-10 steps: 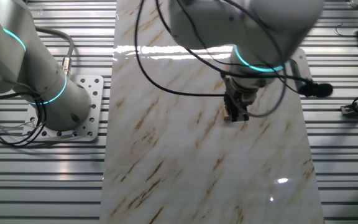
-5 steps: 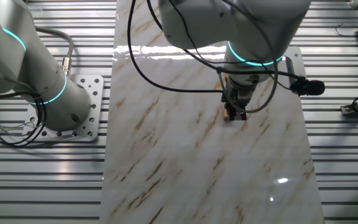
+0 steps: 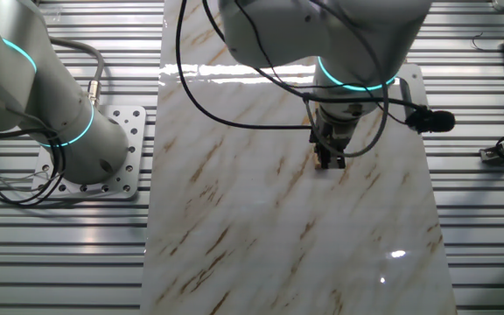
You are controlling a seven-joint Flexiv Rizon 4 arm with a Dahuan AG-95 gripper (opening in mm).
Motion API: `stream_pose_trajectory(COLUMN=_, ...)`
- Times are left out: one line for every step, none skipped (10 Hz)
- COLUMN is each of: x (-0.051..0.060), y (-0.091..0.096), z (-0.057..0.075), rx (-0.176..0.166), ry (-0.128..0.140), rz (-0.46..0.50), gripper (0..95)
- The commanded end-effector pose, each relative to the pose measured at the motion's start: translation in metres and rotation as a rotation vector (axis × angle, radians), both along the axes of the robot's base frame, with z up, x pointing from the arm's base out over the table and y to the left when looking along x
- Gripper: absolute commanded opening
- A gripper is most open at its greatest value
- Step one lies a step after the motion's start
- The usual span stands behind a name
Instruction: Use the gripper to push the small block from left to right
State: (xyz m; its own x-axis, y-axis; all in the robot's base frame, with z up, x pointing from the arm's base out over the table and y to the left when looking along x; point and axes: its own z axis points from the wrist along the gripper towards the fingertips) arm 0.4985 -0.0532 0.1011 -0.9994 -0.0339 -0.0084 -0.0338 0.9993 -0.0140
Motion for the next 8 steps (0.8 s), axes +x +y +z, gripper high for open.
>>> stream_pose_trajectory(x=-0.001, y=-0.001, z=-0.001, rx=-0.005, ry=-0.007, rz=0.017, gripper=0.0)
stream_pose_trajectory(x=-0.001, y=-0.001, z=-0.001, rx=-0.005, ry=-0.008, rz=0.028, gripper=0.0)
stream_pose_trajectory(x=0.0, y=-0.003, z=-0.004, rx=-0.003, ry=-0.007, rz=0.034, gripper=0.0)
stream_pose_trajectory(x=0.001, y=-0.006, z=-0.011, rx=-0.005, ry=-0.007, rz=0.036, gripper=0.0)
stream_pose_trajectory(x=0.001, y=-0.008, z=-0.017, rx=-0.006, ry=-0.008, rz=0.037, gripper=0.0)
stream_pose_trajectory(x=0.0, y=-0.011, z=-0.024, rx=-0.008, ry=-0.01, rz=0.04, gripper=0.0)
stream_pose_trajectory(x=0.0, y=-0.014, z=-0.031, rx=-0.008, ry=-0.023, rz=0.044, gripper=0.0)
stream_pose_trajectory(x=0.0, y=-0.016, z=-0.038, rx=-0.001, ry=-0.03, rz=0.047, gripper=0.0)
